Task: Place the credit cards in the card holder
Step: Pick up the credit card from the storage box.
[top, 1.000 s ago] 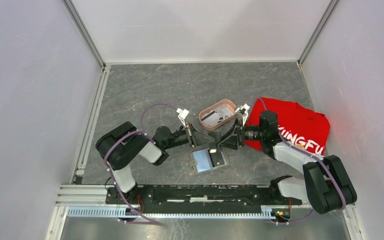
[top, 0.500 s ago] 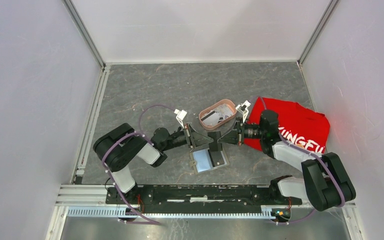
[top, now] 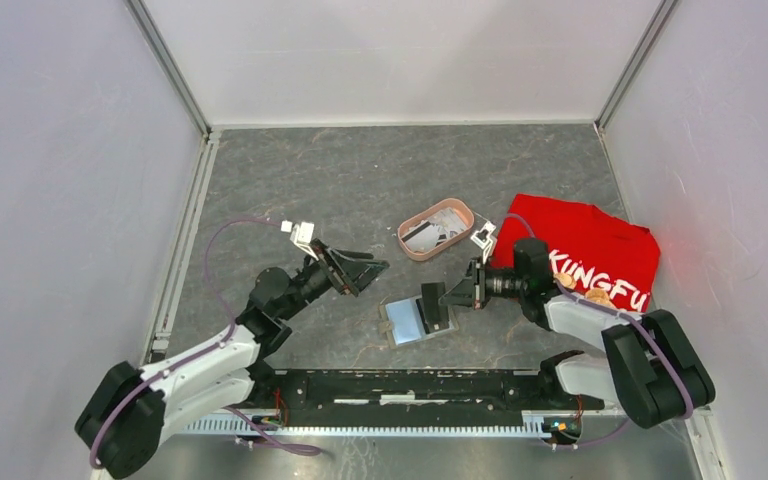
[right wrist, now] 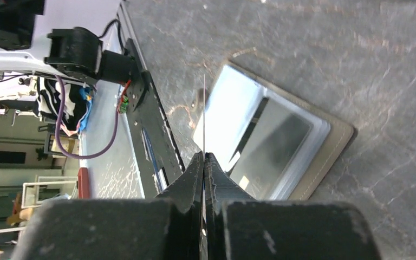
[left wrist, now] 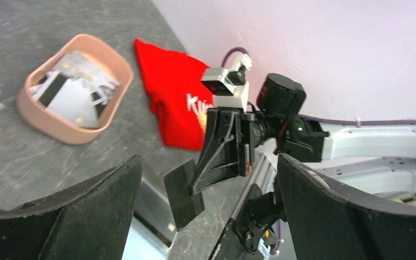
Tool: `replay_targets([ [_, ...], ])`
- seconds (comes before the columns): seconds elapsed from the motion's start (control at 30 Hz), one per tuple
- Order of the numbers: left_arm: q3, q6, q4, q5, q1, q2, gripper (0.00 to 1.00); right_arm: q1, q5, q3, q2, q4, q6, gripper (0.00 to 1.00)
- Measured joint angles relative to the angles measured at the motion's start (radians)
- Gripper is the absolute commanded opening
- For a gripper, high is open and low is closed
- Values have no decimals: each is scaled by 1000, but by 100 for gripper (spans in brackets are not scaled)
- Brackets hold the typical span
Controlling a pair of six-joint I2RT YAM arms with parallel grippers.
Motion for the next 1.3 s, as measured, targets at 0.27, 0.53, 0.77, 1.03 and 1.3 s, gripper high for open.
replay_targets([
  [0.27, -34, -2, -262, -66, 0, -32, 86, 60, 105, 36, 111, -176, -46, 0],
  [0.53, 11, 0, -452, -122, -90, 90, 70, 72, 128, 39, 152, -160, -35, 0],
  [0.77, 27, -2, -526, -267, -212, 141, 62, 78, 126, 39, 207, -113, -7, 0],
  [1.03, 66, -45, -565, -358, -275, 283, 59, 79, 120, 43, 225, -89, 5, 0],
  [1.3, 115, -96, -570, -418, -331, 351, 51, 83, 100, 57, 255, -61, 26, 0],
])
